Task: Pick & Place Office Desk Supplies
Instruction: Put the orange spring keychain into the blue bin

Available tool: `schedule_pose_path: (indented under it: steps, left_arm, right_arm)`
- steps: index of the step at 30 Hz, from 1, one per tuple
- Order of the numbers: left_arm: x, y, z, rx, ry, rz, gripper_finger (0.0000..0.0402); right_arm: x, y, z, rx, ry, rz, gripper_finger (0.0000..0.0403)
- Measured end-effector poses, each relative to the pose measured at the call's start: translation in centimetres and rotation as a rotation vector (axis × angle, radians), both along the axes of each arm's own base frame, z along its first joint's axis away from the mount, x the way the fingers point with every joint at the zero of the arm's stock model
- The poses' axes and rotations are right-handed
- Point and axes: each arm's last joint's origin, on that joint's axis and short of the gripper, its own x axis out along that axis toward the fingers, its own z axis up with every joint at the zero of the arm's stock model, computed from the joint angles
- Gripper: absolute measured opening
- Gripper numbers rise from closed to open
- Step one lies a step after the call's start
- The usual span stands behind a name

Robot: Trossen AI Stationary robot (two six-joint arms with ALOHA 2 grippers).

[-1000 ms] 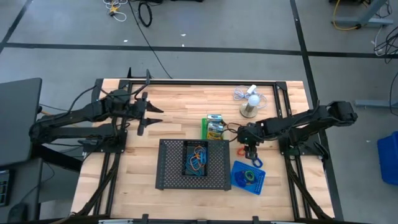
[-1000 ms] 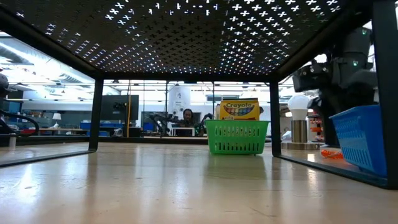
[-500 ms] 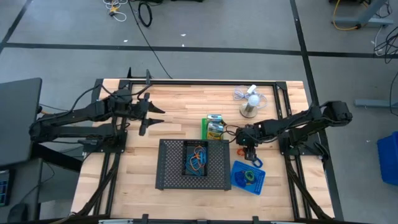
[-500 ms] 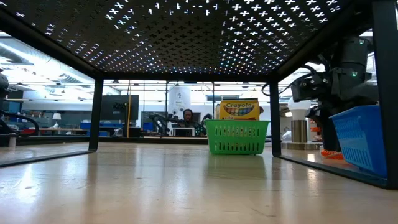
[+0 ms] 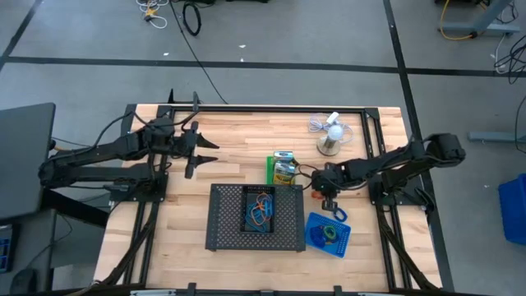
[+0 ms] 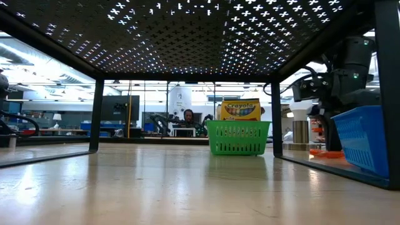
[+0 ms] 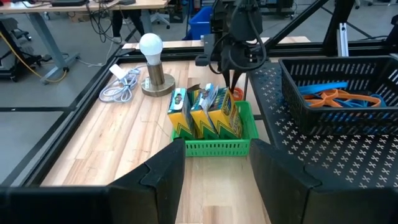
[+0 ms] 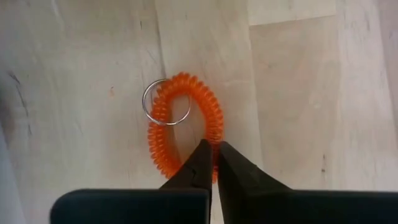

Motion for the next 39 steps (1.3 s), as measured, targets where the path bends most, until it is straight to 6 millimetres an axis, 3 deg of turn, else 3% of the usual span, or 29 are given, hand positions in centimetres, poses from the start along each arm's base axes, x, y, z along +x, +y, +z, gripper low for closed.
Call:
schedule_pose_path:
  steps: [6,15,26,33,39]
  left_arm:
    - [0.0,0.0,0.0,0.003,0.0,-0.001,0.0188]
    - [0.0,0.0,0.0,0.005,-0.001,-0.001,0.0188]
    - [0.0,0.0,0.0,0.018,0.0,-0.005,0.0188]
    - [0.0,0.0,0.0,0.025,0.0,-0.007,0.0188]
    - [0.0,0.0,0.0,0.032,0.001,-0.01,0.0188]
  right_arm:
    - [-0.9,0.3,1.5,-0.014,-0.009,-0.032,0.0004]
    - [-0.8,1.4,6.2,-0.117,0.033,-0.041,0.0004]
    - [-0.6,4.9,12.5,-0.114,0.024,0.015,0.0004]
    - [-0.5,8.0,13.0,0.035,-0.063,0.051,0.0004]
    - [-0.5,10.0,11.6,0.121,-0.15,0.029,0.0004]
